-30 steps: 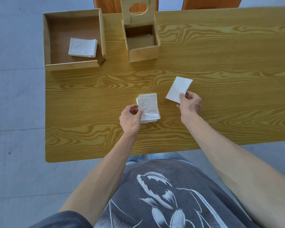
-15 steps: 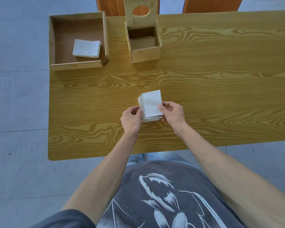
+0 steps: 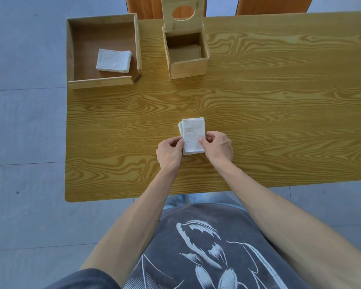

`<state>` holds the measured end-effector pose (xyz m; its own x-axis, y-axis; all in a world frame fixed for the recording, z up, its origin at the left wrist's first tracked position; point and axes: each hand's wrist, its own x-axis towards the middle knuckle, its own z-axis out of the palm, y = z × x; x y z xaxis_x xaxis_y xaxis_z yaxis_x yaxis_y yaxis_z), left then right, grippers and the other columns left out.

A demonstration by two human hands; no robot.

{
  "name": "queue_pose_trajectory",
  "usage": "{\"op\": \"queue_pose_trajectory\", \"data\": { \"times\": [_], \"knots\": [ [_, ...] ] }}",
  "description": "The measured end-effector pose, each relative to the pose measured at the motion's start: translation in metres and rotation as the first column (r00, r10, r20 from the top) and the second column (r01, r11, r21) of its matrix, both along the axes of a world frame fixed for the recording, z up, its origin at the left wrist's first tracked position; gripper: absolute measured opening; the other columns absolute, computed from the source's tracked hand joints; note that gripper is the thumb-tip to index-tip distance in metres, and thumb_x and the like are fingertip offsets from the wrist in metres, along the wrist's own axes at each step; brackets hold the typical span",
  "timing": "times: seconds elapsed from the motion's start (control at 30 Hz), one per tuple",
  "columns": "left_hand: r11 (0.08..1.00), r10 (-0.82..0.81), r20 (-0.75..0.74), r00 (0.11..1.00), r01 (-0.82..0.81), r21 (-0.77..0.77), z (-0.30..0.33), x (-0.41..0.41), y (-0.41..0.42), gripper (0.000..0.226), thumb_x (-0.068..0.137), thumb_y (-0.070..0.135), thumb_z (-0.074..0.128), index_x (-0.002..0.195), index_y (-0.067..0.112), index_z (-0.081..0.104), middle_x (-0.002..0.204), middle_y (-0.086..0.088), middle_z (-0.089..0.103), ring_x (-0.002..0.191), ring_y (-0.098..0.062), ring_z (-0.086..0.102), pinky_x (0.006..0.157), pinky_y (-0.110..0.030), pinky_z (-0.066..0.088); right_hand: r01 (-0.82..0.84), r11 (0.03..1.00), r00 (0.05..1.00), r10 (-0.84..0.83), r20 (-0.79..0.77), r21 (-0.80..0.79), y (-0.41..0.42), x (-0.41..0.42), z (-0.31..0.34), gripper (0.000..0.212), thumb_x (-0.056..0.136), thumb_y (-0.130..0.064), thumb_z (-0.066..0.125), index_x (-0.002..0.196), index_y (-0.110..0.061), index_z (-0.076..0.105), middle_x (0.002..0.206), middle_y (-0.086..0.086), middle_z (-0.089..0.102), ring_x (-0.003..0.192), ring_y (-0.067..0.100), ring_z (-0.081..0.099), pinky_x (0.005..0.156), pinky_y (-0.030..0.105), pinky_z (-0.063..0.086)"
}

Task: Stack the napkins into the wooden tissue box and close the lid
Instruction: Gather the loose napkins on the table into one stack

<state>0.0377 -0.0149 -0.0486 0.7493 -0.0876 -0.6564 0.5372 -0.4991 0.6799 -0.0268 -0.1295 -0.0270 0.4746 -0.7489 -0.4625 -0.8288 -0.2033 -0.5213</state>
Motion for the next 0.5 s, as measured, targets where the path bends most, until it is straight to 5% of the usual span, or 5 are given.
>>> {"op": "queue_pose_trajectory", "data": {
  "times": [0.13, 0.33, 0.5],
  "knots": [
    [1.000, -0.008, -0.006, 1.000, 0.008, 0.000, -0.001, 0.003, 0.000, 0.014, 0.090, 0.022, 0.069, 0.101, 0.019, 0.078, 0.092, 0.003, 0.078, 0.085, -0.018, 0.076, 0.085, -0.041, 0.062, 0.009, 0.998, 1.000, -0.008, -0.008, 0.057, 0.001, 0.007, 0.003, 0.021, 0.090, -0.035, 0.062, 0.094, -0.018, 0.074, 0.097, 0.003, 0.074, 0.094, 0.026, 0.066, 0.072, 0.032, 0.049],
    [0.999, 0.005, -0.036, 0.999, -0.006, -0.035, -0.002, 0.003, 0.002, 0.011, 0.091, 0.018, 0.070, 0.100, 0.017, 0.077, 0.096, -0.002, 0.078, 0.089, -0.021, 0.075, 0.086, -0.043, 0.061, -0.004, 0.990, 1.000, 0.007, -0.021, 0.140, 0.002, 0.014, 0.003, 0.034, 0.082, -0.038, 0.068, 0.108, -0.015, 0.069, 0.109, 0.006, 0.069, 0.103, 0.026, 0.064, 0.088, 0.043, 0.053],
    [0.996, 0.008, -0.063, 0.998, -0.014, -0.089, 0.002, 0.004, 0.003, 0.014, 0.093, 0.014, 0.068, 0.106, 0.011, 0.074, 0.101, -0.009, 0.077, 0.092, -0.026, 0.075, 0.084, -0.044, 0.062, -0.076, 0.989, 0.997, 0.072, 0.033, 0.123, 0.002, 0.014, 0.009, 0.043, 0.083, -0.031, 0.070, 0.122, -0.014, 0.061, 0.118, 0.005, 0.068, 0.110, 0.023, 0.062, 0.090, 0.037, 0.050]
  ]
}}
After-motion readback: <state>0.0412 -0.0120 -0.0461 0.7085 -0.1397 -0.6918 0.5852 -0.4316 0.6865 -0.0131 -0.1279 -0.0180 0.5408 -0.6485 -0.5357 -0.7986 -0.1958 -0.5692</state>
